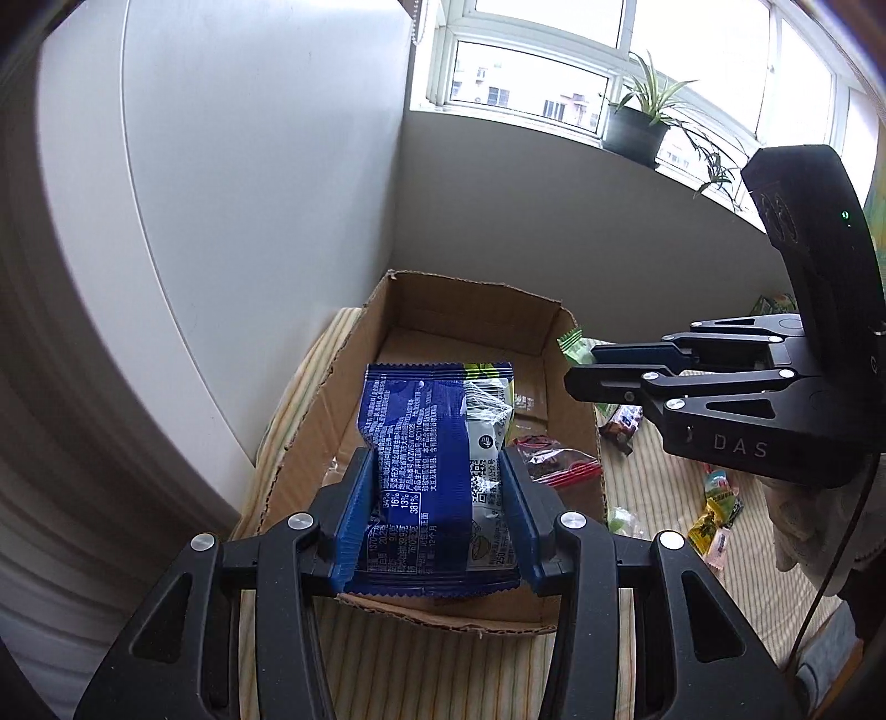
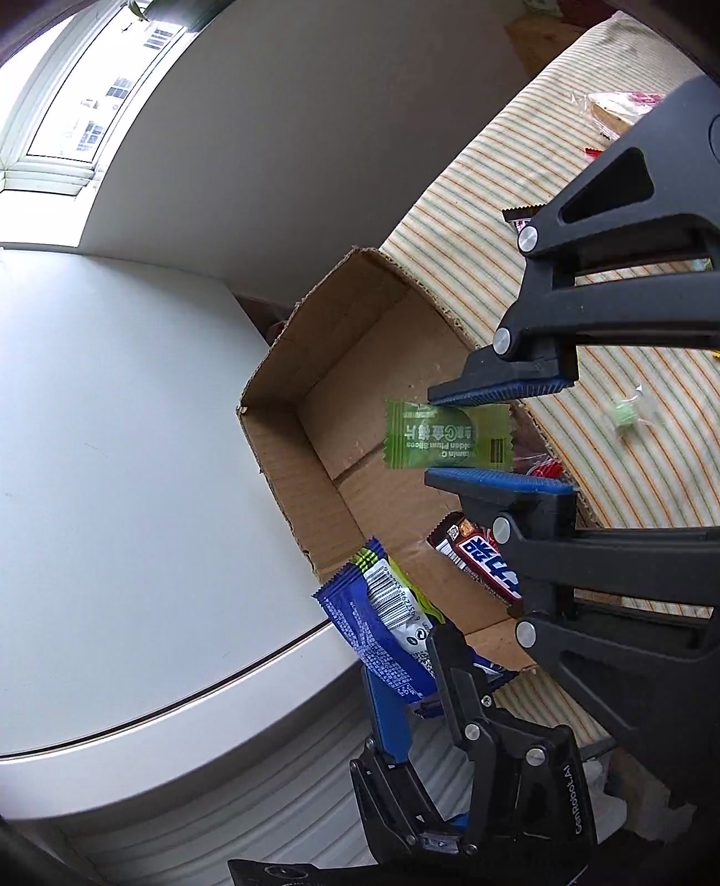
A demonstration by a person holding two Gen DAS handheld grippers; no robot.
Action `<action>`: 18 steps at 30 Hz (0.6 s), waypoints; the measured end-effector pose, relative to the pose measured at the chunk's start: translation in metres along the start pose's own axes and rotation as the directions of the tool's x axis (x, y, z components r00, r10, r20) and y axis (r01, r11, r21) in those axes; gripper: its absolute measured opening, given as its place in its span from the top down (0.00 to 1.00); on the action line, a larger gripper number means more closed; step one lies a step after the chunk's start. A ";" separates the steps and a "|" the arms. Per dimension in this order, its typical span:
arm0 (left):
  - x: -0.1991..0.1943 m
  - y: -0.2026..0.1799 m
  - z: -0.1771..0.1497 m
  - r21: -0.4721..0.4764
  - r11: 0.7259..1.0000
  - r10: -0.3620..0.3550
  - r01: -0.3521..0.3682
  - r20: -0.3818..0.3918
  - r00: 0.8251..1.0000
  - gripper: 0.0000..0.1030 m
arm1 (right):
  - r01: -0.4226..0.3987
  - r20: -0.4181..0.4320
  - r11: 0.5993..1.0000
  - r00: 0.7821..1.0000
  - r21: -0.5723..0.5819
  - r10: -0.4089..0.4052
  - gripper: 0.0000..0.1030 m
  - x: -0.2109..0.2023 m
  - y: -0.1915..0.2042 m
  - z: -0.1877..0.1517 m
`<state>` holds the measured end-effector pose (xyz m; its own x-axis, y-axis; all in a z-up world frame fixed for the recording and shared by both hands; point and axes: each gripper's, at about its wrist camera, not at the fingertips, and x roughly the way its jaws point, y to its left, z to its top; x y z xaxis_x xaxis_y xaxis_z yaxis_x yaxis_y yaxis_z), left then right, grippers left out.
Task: Organize snacks
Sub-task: 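Carry both snacks into the cardboard box and release them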
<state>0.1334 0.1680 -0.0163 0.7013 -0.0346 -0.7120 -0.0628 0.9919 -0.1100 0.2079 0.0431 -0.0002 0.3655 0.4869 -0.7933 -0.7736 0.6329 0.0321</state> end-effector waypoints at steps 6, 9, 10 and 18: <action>0.006 0.001 -0.002 0.002 1.000 0.009 -0.009 -0.016 1.000 0.56 | -0.011 -0.016 1.000 1.000 0.007 0.012 0.73 0.011 -0.003 0.001; 0.007 0.002 0.000 -0.008 1.000 0.019 -0.019 -0.017 1.000 0.55 | -0.010 0.006 1.000 1.000 0.014 0.010 0.40 0.009 -0.005 0.000; 0.007 0.003 0.000 -0.013 1.000 0.020 -0.021 -0.018 1.000 0.55 | -0.009 0.008 1.000 1.000 0.015 0.009 0.39 0.008 -0.006 -0.001; -0.008 -0.004 -0.001 -0.018 1.000 0.017 -0.017 0.002 1.000 0.54 | 0.008 0.047 1.000 0.999 0.026 -0.010 0.39 -0.026 -0.013 -0.012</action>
<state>0.1270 0.1646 -0.0111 0.7013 -0.0175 -0.7126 -0.0876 0.9900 -0.1105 0.2022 0.0154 0.0131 0.3969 0.5087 -0.7640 -0.7566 0.6526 0.0414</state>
